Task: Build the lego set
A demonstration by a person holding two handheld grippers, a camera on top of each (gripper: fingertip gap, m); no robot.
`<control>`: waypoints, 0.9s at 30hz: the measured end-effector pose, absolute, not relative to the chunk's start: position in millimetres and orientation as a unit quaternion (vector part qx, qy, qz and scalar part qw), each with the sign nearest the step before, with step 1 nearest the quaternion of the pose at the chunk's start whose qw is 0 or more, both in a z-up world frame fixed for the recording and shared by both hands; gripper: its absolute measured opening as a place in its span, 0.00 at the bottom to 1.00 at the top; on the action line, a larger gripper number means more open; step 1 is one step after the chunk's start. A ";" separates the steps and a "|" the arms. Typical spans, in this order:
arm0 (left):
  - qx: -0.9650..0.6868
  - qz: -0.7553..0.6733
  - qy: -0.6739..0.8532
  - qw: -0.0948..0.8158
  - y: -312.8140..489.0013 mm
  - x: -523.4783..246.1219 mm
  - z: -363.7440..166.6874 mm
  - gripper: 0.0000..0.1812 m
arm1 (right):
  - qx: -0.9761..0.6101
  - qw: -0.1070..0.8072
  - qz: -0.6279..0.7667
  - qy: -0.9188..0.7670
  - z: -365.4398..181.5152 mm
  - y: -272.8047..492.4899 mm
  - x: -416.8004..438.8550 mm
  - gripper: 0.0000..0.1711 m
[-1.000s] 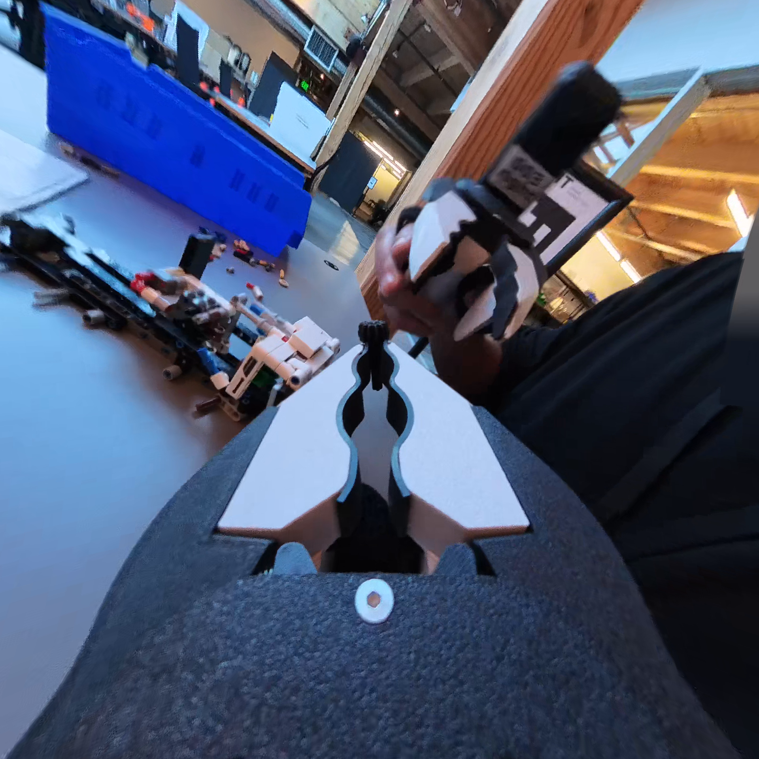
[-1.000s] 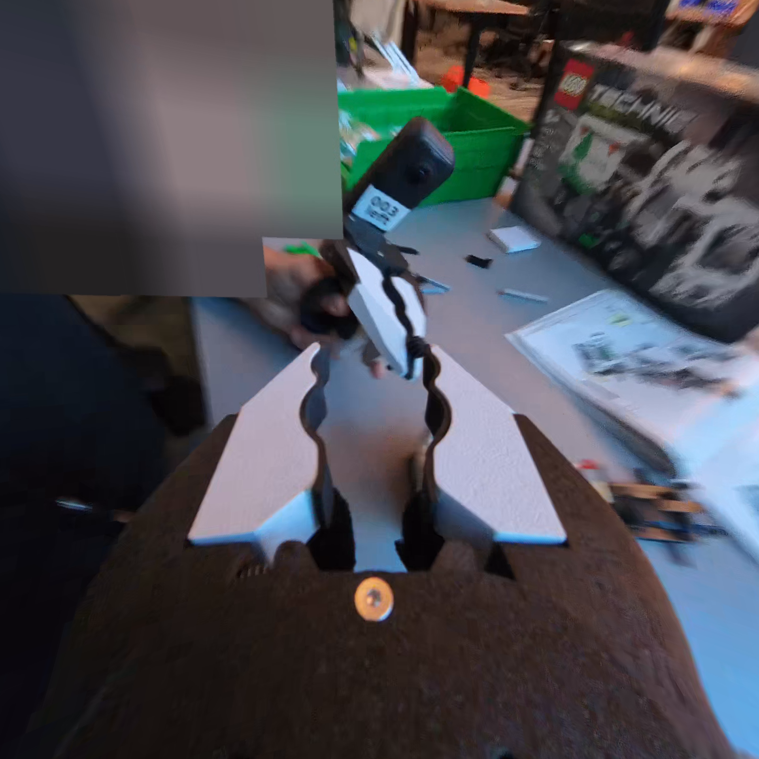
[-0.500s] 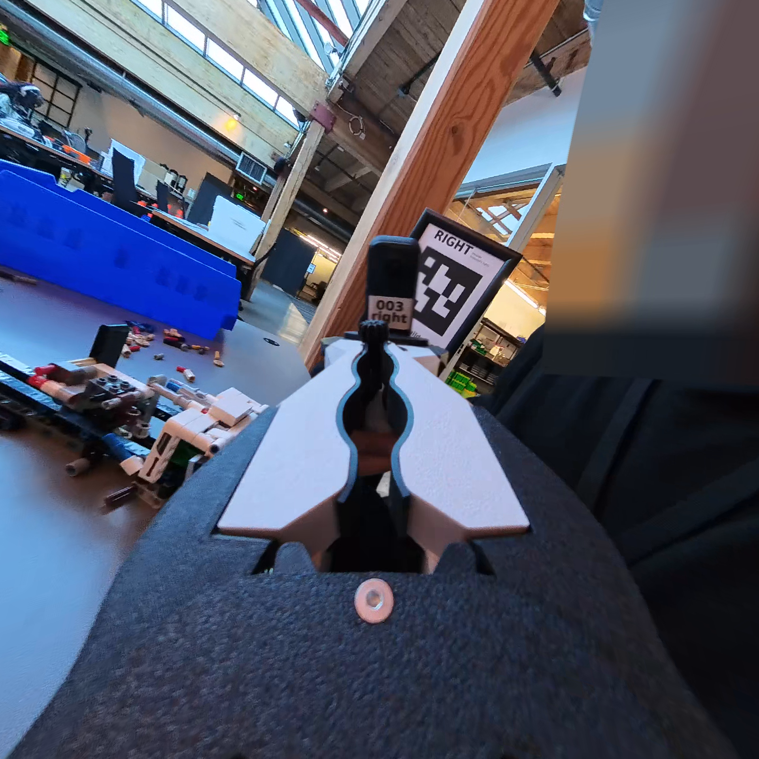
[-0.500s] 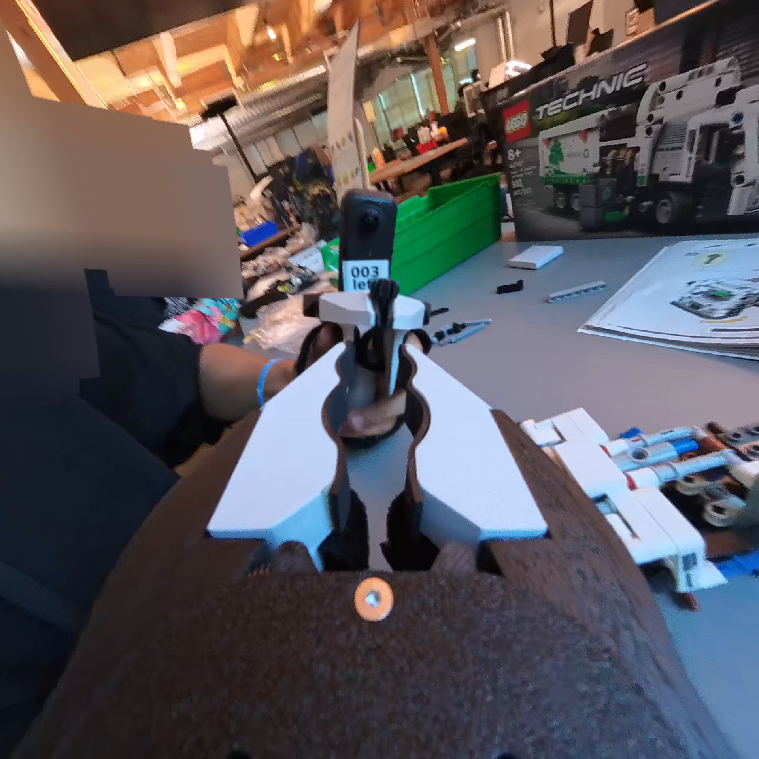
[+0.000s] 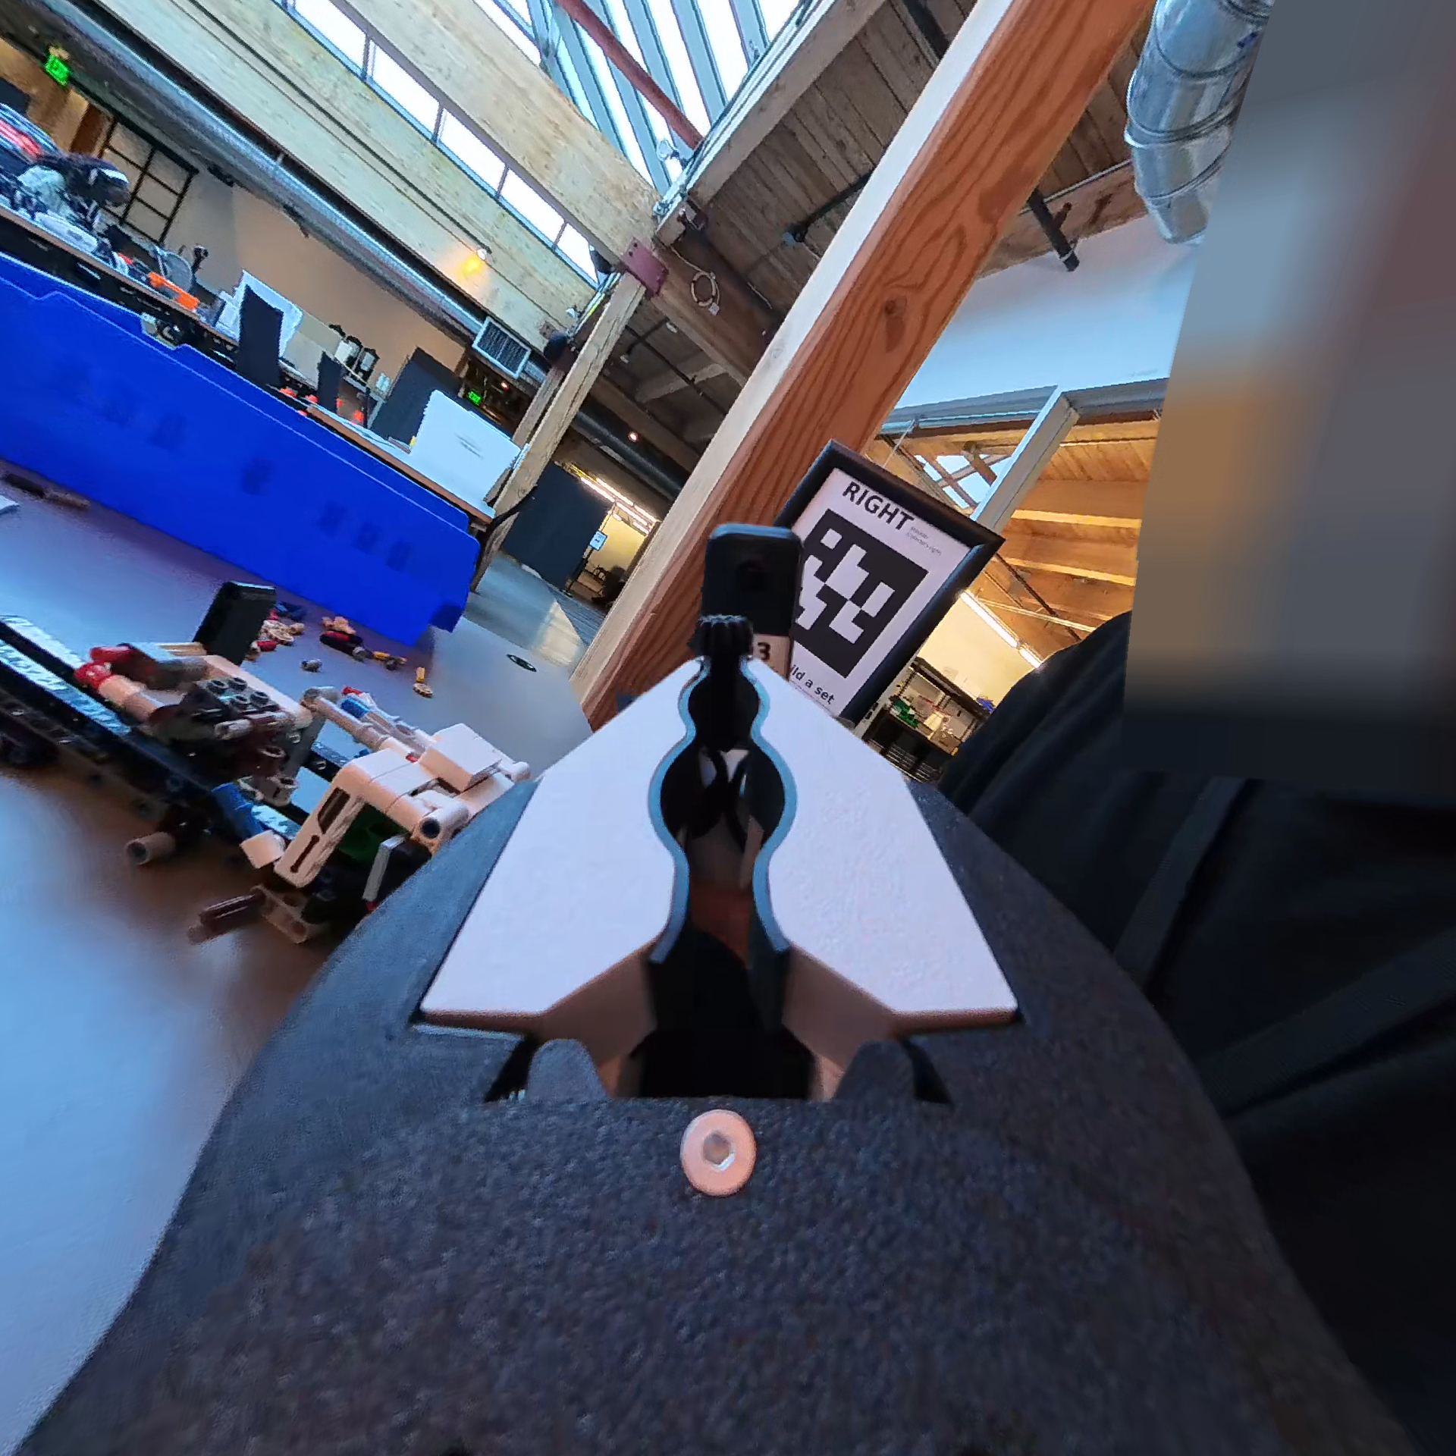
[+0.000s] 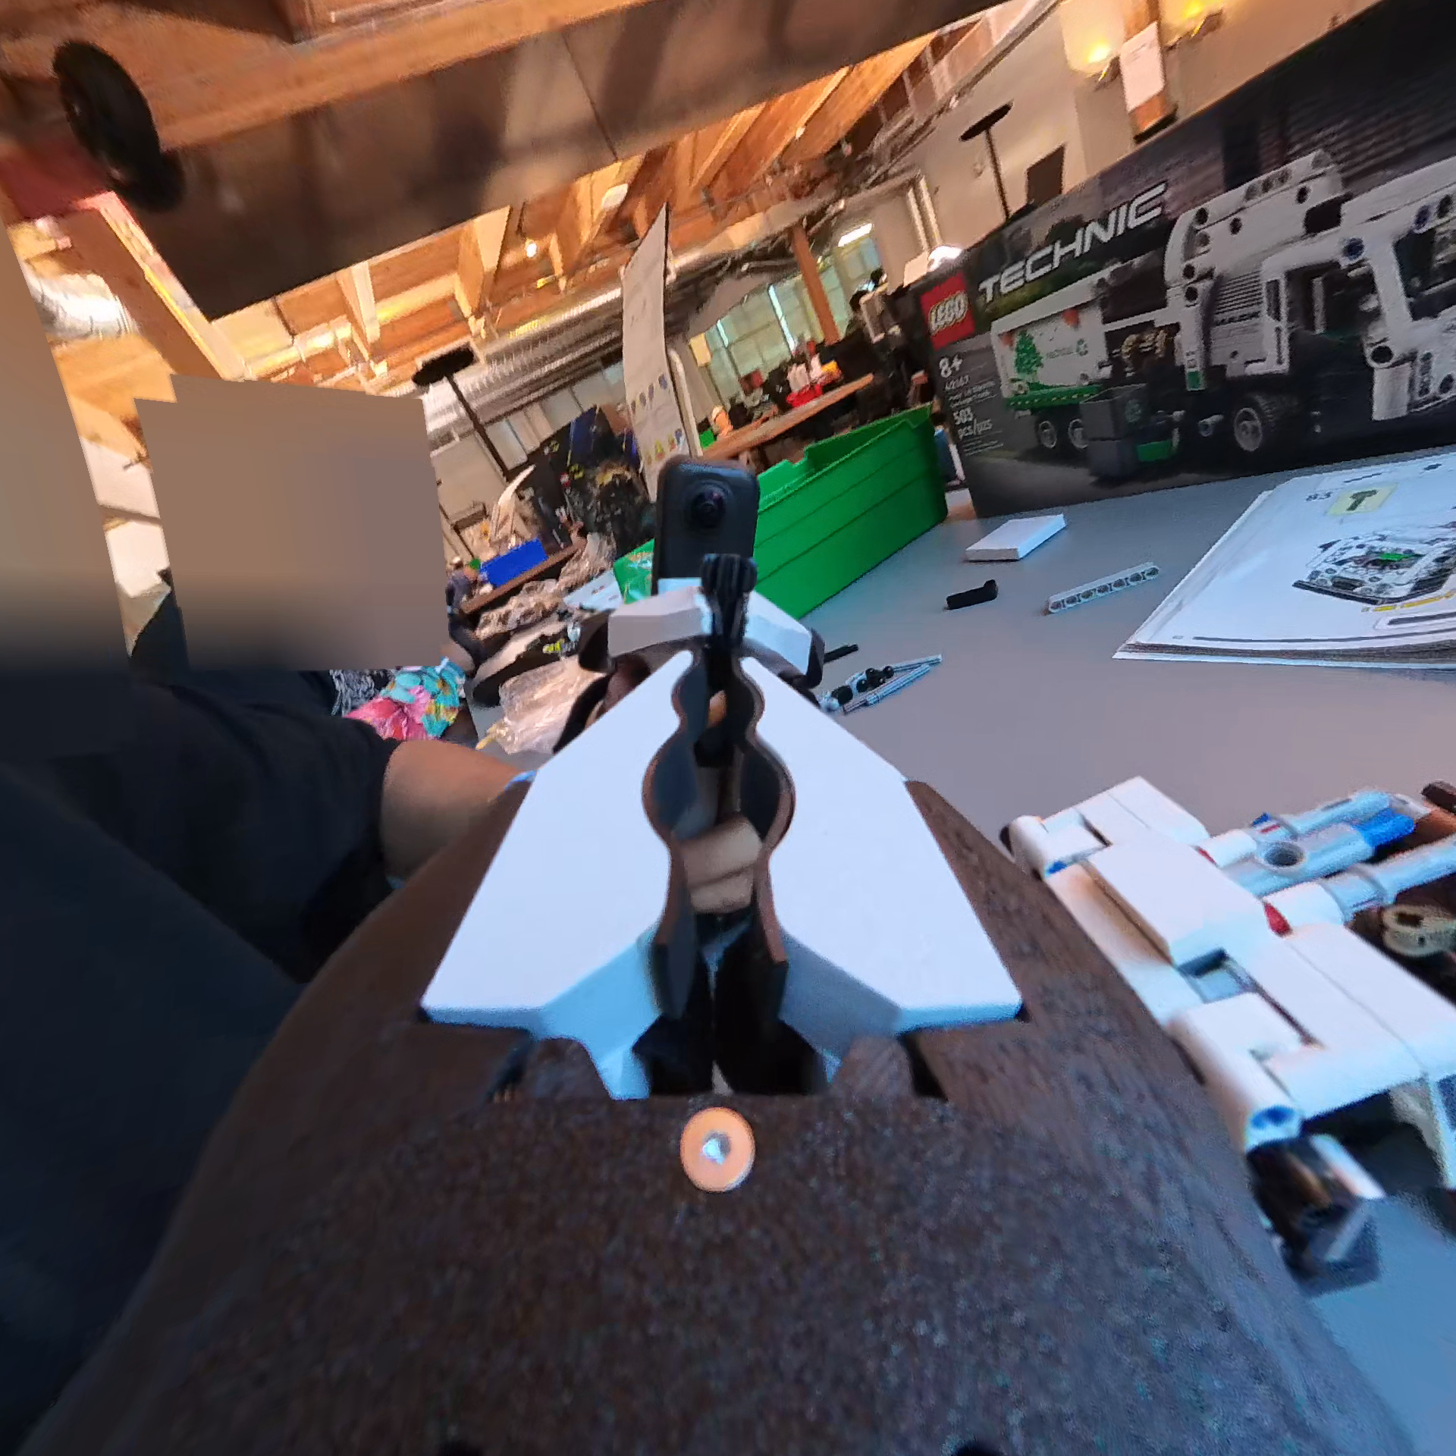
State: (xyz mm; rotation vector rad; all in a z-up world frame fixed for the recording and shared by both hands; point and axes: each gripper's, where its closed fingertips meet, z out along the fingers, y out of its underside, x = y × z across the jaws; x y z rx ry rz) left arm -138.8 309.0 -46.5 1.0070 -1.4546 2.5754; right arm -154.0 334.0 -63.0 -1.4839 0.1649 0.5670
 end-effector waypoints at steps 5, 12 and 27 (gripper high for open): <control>0.343 0.819 -0.459 0.011 312.4 -134.6 -50.5 0.00 | -0.659 0.704 0.249 0.092 -66.7 336.8 -151.3 0.01; 0.352 0.813 -0.464 0.003 311.9 -132.6 -53.2 0.01 | -0.650 0.711 0.247 0.107 -68.5 336.3 -150.1 0.01; 0.353 0.817 -0.456 0.021 311.6 -133.2 -53.4 0.00 | -0.635 0.712 0.280 0.110 -69.8 336.2 -151.4 0.02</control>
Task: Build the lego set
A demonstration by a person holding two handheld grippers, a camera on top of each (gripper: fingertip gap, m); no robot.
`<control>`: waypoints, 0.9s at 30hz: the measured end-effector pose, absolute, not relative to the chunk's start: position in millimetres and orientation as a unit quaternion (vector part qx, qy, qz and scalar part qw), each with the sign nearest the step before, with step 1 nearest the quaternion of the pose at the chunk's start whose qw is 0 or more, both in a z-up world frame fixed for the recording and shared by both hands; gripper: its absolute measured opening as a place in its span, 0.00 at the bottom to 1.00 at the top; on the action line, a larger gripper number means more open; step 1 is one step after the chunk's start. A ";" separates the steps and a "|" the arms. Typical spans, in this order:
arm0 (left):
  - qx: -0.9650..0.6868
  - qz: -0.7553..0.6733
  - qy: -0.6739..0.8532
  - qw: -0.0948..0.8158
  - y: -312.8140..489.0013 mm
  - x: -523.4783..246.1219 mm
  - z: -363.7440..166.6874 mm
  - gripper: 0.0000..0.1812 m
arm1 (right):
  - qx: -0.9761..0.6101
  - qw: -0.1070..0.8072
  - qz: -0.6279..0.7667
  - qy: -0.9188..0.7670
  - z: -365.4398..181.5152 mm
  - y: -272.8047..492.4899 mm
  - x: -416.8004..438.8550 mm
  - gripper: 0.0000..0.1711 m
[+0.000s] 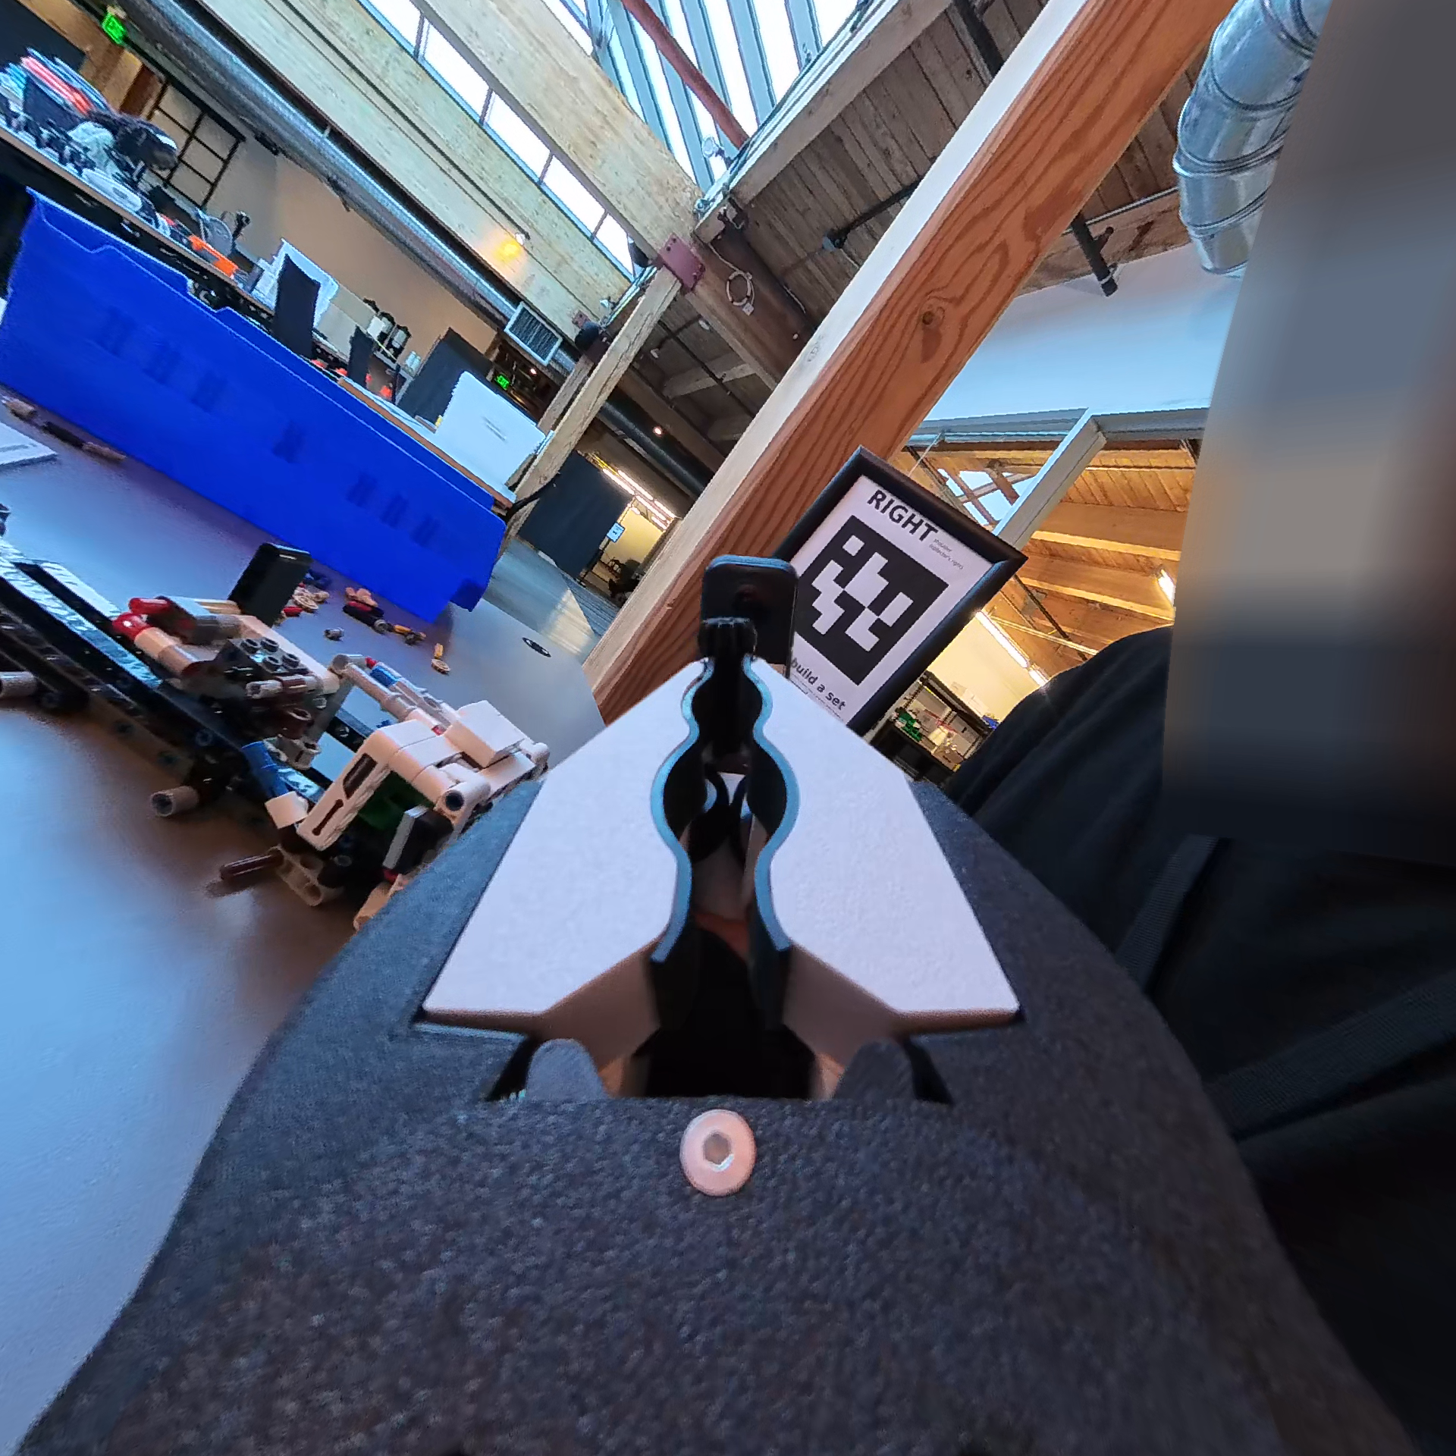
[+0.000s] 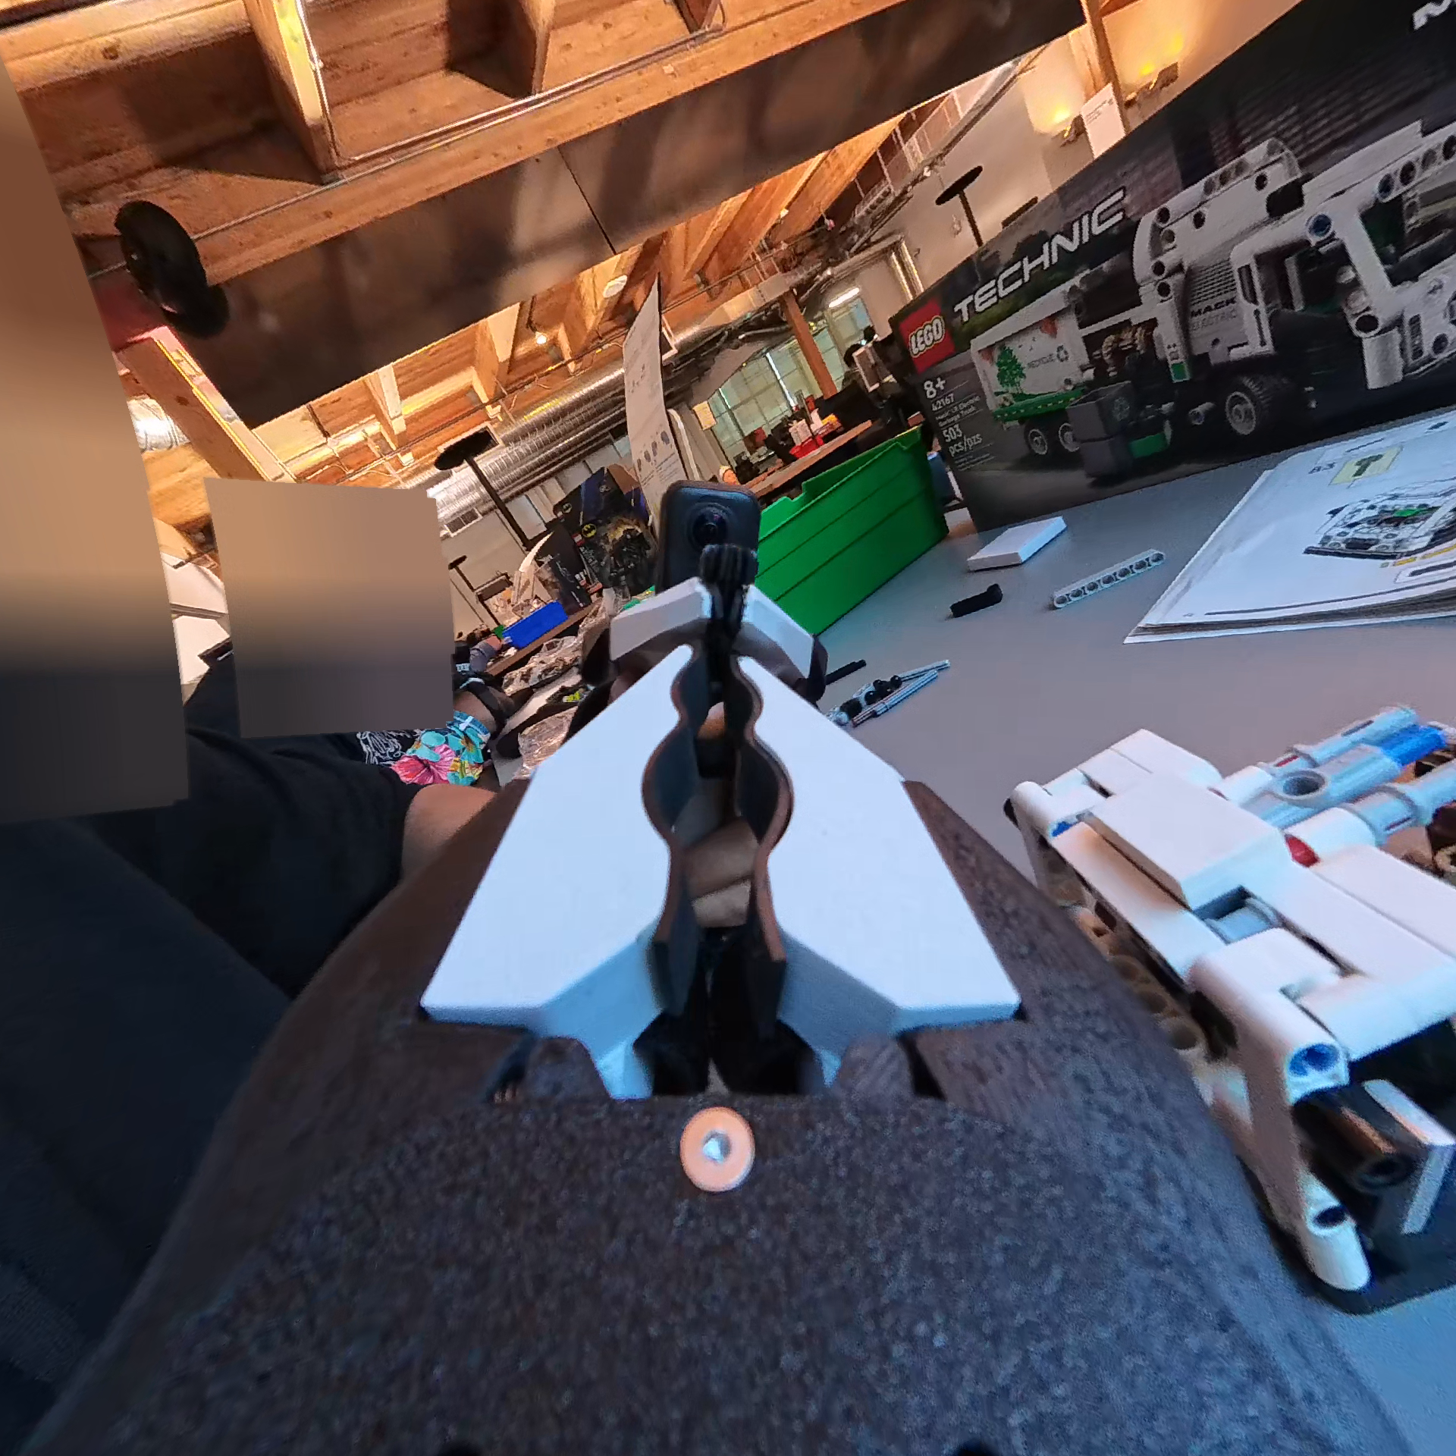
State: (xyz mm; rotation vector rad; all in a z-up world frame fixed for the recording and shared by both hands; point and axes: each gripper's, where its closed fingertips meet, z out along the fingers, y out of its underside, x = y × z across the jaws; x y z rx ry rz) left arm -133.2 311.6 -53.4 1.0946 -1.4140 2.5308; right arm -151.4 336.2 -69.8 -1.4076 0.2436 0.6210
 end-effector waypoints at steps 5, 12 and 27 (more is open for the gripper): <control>0.351 0.816 -0.458 0.022 310.9 -133.6 -53.5 0.00 | -0.633 0.710 0.287 0.110 -69.8 335.3 -152.0 0.01; 0.351 0.817 -0.456 0.028 311.3 -133.5 -53.4 0.00 | -0.634 0.711 0.283 0.110 -70.1 335.6 -152.2 0.01; 0.358 0.821 -0.442 0.049 313.3 -132.3 -53.6 0.00 | -0.636 0.708 0.285 0.114 -70.8 337.0 -151.5 0.01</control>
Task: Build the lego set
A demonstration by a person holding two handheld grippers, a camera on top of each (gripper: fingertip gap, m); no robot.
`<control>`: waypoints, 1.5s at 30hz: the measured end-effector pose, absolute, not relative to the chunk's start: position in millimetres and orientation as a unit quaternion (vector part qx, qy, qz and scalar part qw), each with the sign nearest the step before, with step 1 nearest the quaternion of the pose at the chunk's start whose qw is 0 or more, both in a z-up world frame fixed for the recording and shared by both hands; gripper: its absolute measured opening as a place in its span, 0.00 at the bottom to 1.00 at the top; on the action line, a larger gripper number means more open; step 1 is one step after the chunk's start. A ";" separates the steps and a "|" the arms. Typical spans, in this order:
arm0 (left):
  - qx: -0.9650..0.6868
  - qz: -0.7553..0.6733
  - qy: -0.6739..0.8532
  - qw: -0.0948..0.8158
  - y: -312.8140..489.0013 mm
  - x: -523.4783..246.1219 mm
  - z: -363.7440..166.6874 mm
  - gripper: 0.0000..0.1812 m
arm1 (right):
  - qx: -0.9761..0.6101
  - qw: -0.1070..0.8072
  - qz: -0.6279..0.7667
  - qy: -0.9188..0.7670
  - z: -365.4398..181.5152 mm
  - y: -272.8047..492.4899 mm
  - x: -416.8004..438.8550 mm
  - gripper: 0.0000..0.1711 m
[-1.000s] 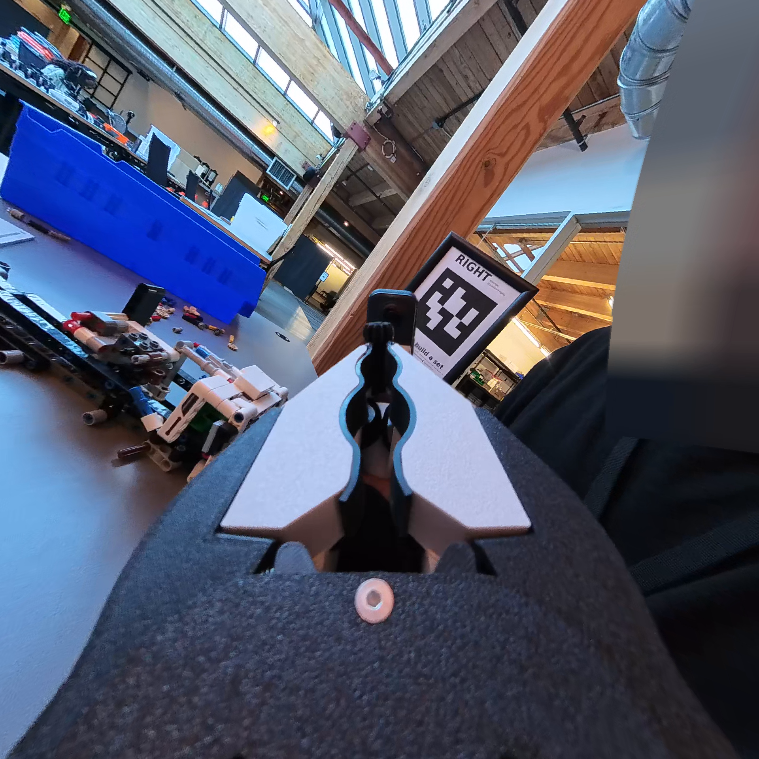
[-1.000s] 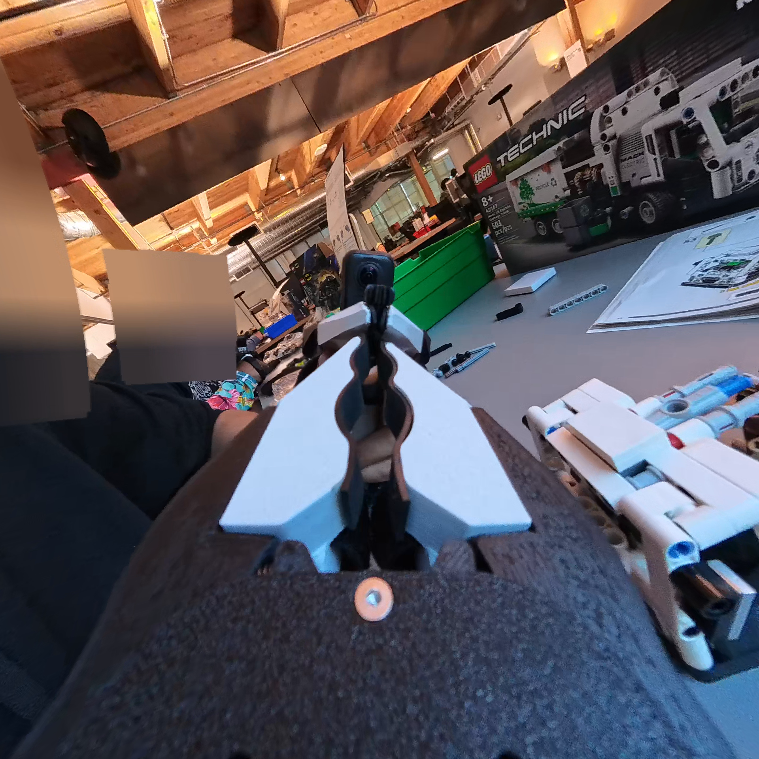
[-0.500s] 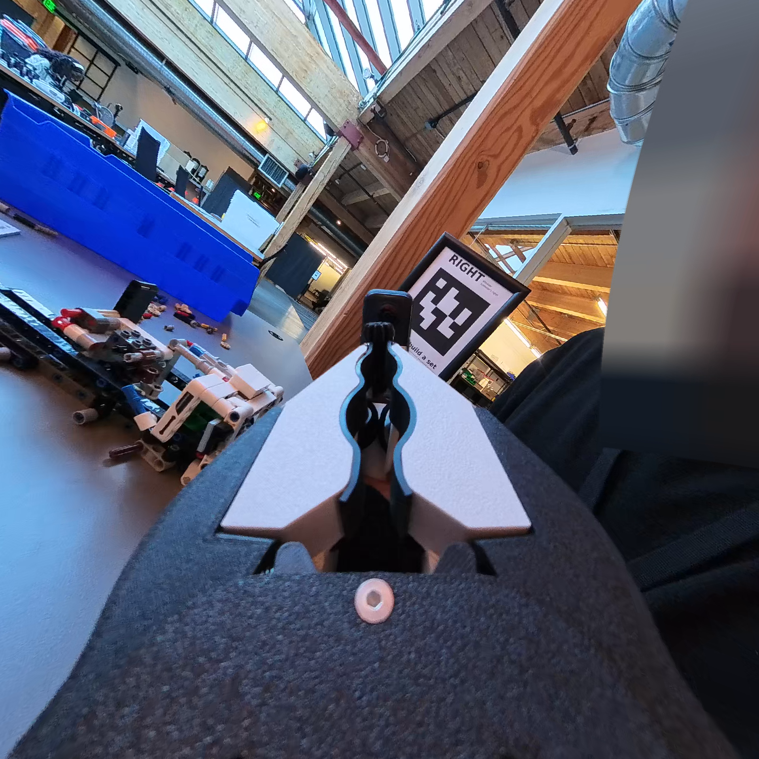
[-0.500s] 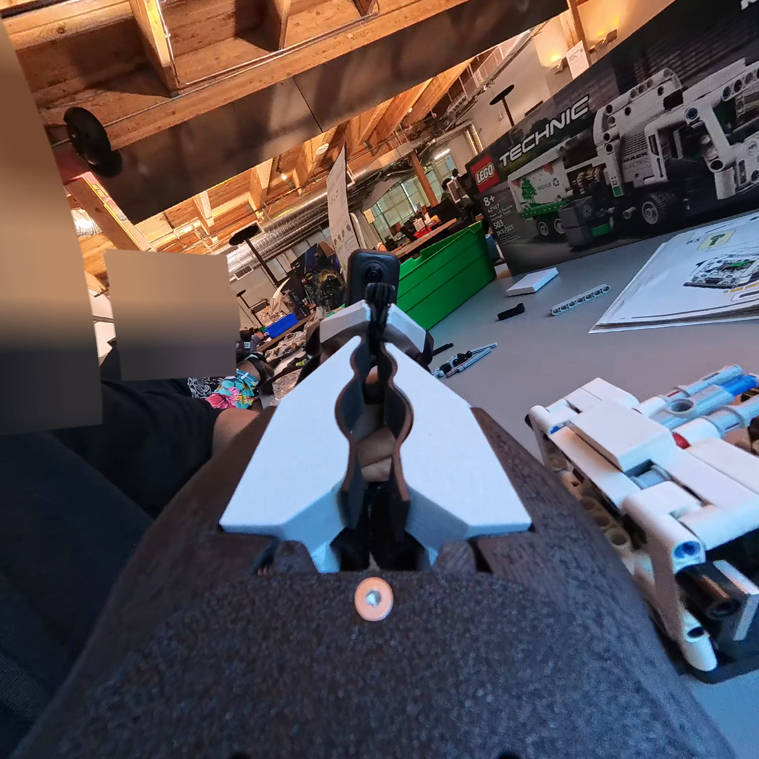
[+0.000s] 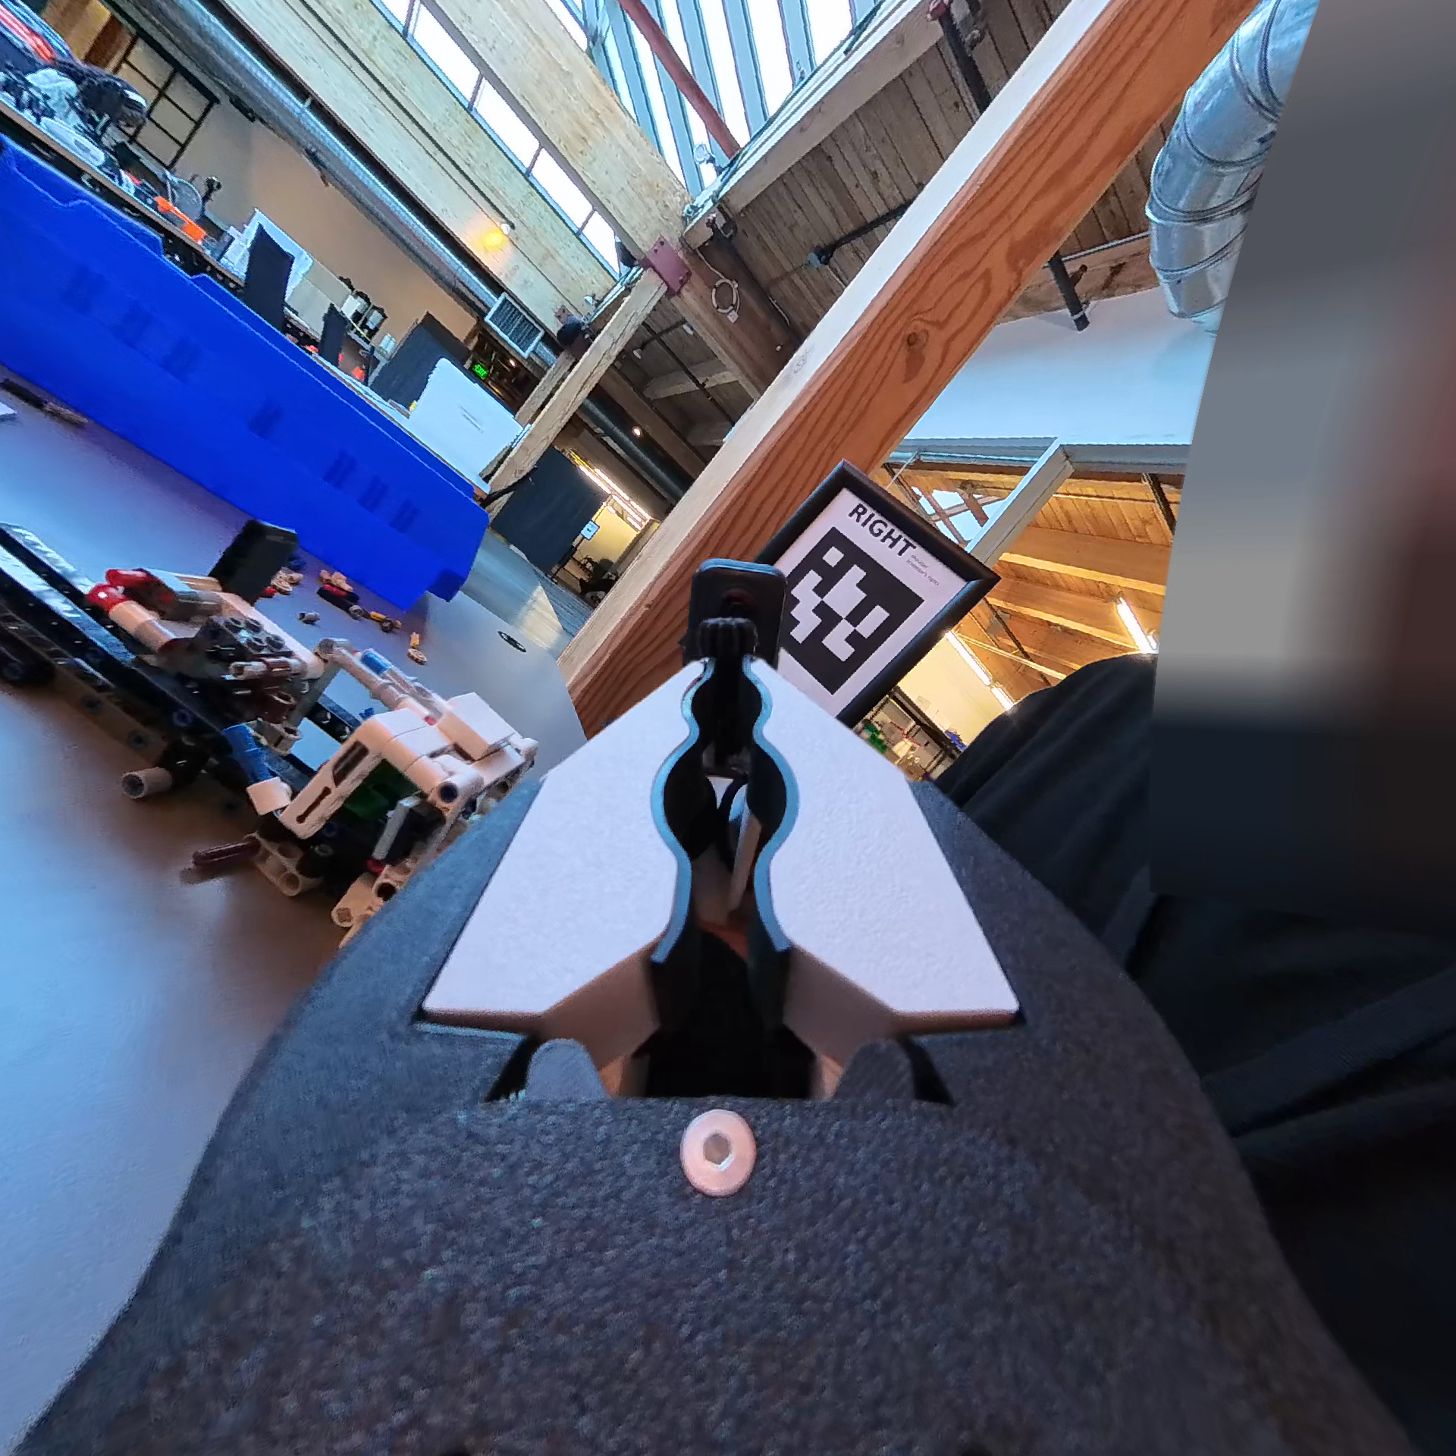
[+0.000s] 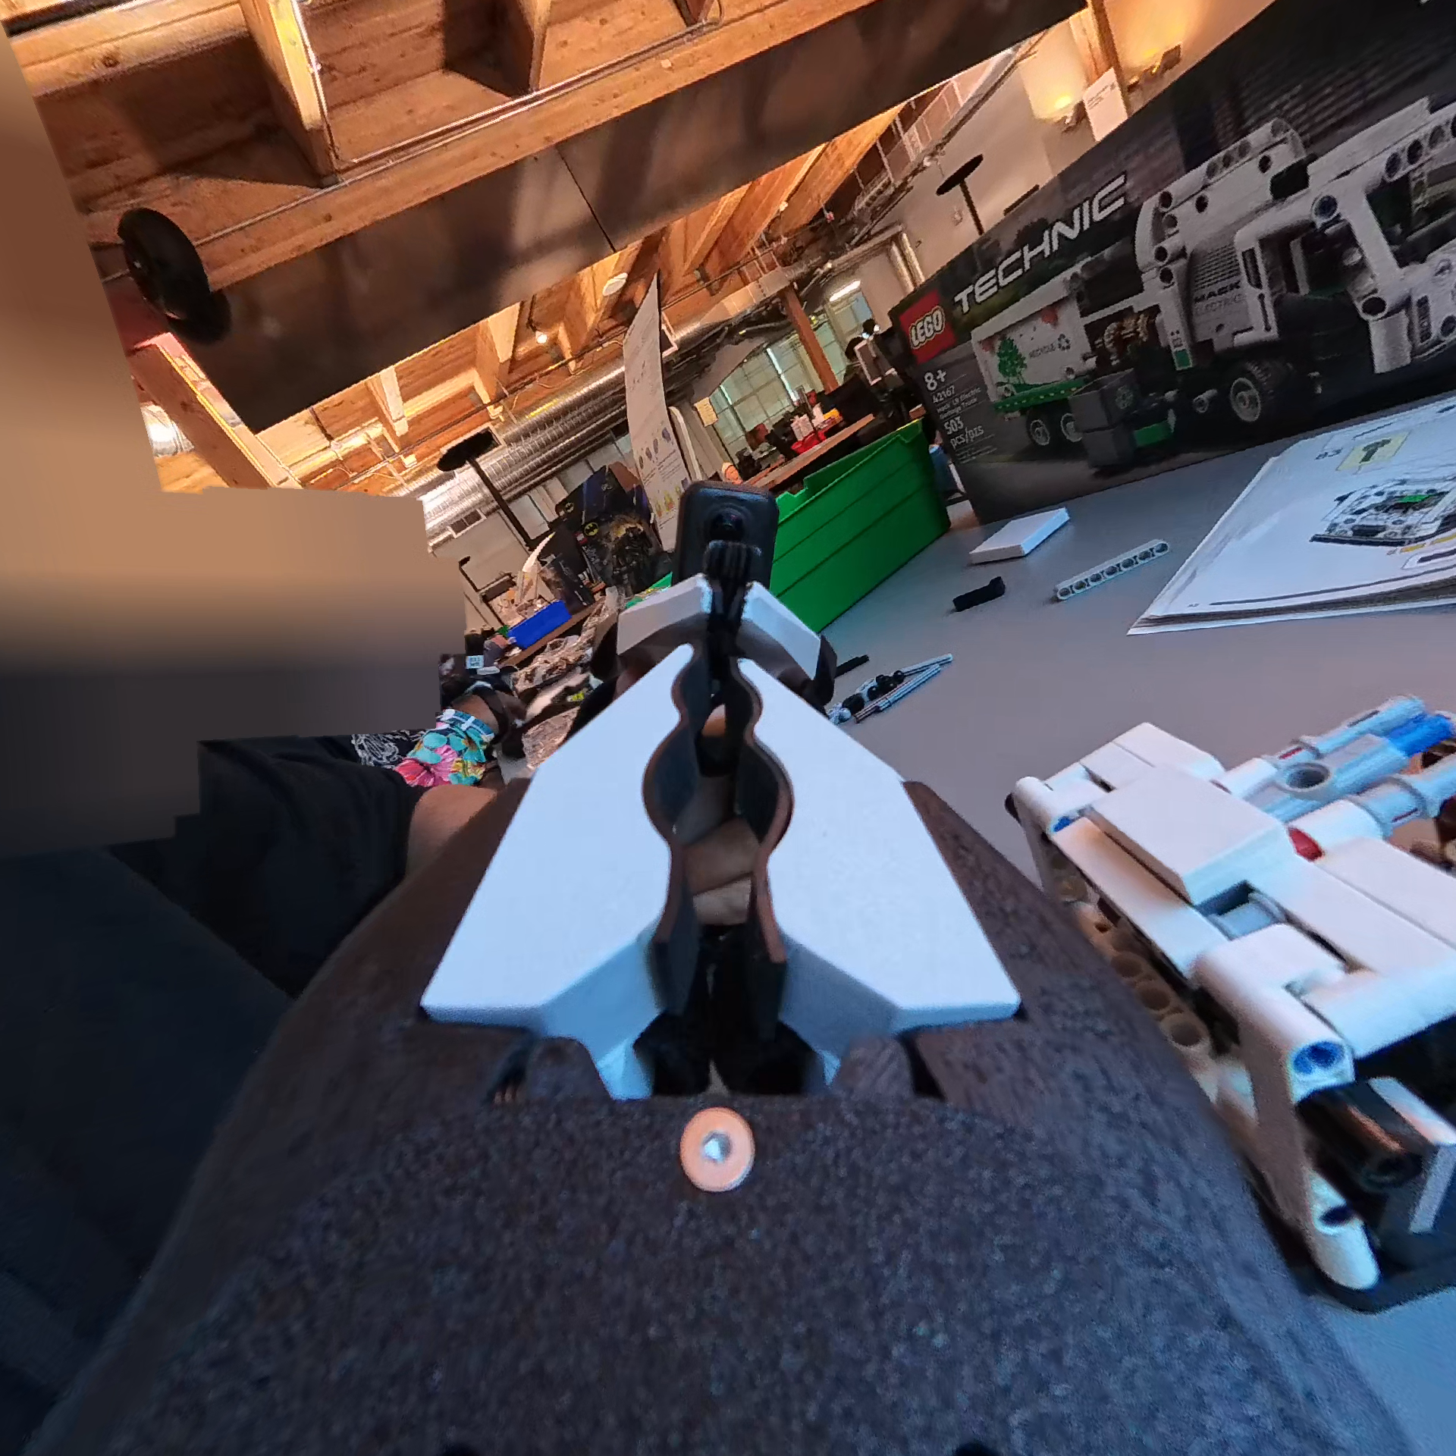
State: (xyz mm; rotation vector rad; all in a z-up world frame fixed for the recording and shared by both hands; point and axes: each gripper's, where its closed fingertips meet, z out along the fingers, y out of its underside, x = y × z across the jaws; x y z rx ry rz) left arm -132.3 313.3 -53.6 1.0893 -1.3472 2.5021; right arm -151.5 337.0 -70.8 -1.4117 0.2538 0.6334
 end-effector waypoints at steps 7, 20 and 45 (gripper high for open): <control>0.388 0.831 -0.388 0.095 328.9 -123.9 -53.1 0.00 | -0.712 0.667 0.206 0.077 -77.1 336.4 -150.4 0.13; 0.384 0.810 -0.428 0.110 313.6 -128.2 -59.1 0.01 | -0.822 0.492 -0.104 -0.266 -72.4 322.0 -130.2 0.30; 0.329 0.729 -0.584 -0.139 320.4 -123.6 -59.4 0.01 | -0.647 0.675 0.353 0.017 -46.0 261.6 -48.4 0.14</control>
